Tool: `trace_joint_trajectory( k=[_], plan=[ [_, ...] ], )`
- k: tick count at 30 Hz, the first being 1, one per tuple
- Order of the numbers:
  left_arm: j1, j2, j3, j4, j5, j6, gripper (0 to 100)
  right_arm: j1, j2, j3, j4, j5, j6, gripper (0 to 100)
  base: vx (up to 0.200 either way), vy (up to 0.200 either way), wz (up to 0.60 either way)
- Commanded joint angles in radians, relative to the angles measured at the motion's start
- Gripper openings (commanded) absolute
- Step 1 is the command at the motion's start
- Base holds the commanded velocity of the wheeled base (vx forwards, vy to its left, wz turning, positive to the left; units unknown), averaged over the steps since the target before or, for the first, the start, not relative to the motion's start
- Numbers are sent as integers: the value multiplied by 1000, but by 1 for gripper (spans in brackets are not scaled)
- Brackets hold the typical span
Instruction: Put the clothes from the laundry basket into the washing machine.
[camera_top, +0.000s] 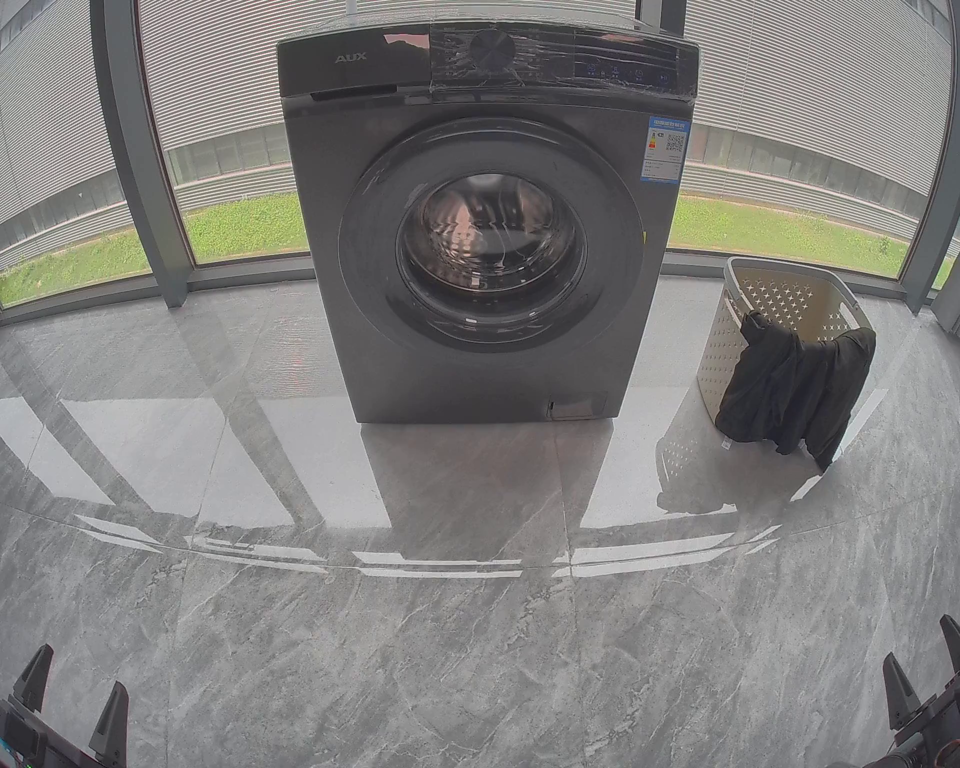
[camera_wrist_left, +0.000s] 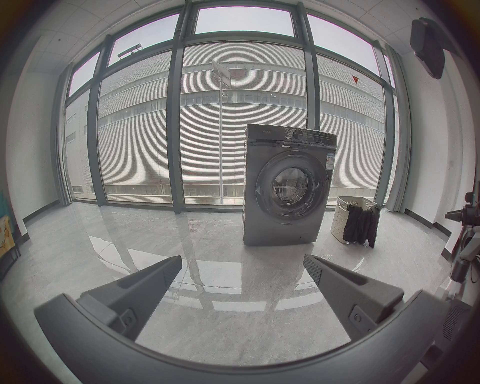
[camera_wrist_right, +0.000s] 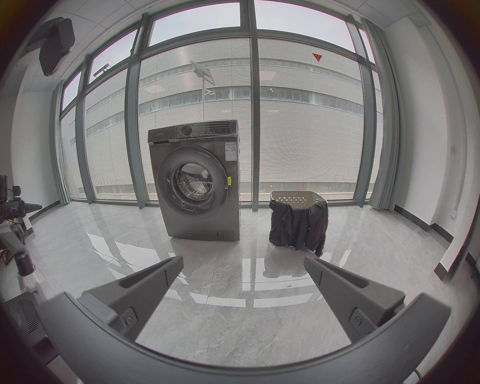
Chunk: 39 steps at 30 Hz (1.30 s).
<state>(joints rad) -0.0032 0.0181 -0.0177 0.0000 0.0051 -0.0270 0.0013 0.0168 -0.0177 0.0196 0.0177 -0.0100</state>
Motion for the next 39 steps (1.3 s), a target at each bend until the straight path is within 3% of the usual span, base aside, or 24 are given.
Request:
trace_joint_trajectory(
  k=[1, 34, 39],
  plan=[
    [0, -15, 16, 0, 1, -5, 100, 0, 0, 8, 0, 1, -1, 100, 200, 0, 0],
    [0, -15, 16, -2, 1, -5, 100, 0, 2, 8, 0, -1, -1, 100, 200, 0, 0],
    [0, -15, 16, -2, 1, -2, 100, 0, 0, 10, -1, -4, 2, 100, 0, 0, 0]
  ],
)
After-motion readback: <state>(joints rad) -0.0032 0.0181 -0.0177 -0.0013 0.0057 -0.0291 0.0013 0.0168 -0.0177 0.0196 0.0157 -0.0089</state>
